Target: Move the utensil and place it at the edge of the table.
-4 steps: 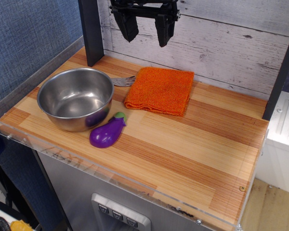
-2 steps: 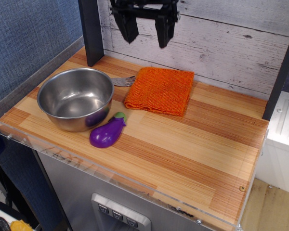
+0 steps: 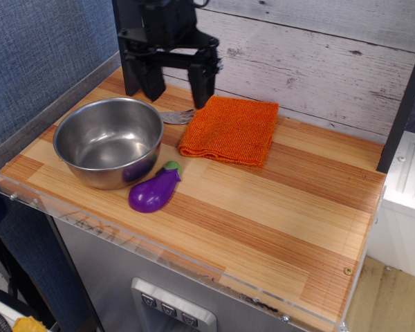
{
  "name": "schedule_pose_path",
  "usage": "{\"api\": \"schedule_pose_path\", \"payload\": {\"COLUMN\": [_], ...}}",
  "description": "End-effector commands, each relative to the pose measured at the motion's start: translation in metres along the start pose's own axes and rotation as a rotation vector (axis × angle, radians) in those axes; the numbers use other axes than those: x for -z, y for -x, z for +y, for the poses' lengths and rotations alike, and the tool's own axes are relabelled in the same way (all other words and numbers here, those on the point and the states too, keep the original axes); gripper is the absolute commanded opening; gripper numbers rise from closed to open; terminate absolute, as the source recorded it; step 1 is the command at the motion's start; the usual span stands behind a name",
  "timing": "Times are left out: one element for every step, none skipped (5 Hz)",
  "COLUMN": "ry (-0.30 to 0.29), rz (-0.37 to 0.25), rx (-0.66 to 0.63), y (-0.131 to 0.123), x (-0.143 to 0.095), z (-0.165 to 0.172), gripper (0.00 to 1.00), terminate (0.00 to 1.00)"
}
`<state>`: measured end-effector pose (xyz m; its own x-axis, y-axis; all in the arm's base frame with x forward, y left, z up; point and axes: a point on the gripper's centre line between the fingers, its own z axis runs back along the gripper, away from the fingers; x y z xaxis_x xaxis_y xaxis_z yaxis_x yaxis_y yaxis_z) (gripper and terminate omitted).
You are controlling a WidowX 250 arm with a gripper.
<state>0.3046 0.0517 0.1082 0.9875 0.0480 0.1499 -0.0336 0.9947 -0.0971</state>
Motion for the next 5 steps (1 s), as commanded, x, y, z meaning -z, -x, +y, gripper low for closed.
{"api": "schedule_pose_path", "payload": {"ry": [-0.036, -0.079, -0.118, -0.136, -0.15], "rz": [-0.054, -0.066, -0.079, -0.06, -0.046], "rx": [-0.042, -0.103, -0.132, -0.129, -0.137], "y": [0.022, 0.031, 0.032, 0.031, 0.031], "x": [-0.017, -0.003, 0.012, 0.024, 0.036], "z": [0.011, 0.019, 0.03, 0.037, 0.041], "gripper": [1.0, 1.0, 1.0, 1.0, 1.0], "terminate": [0.0, 0.0, 0.0, 0.0, 0.0]}}
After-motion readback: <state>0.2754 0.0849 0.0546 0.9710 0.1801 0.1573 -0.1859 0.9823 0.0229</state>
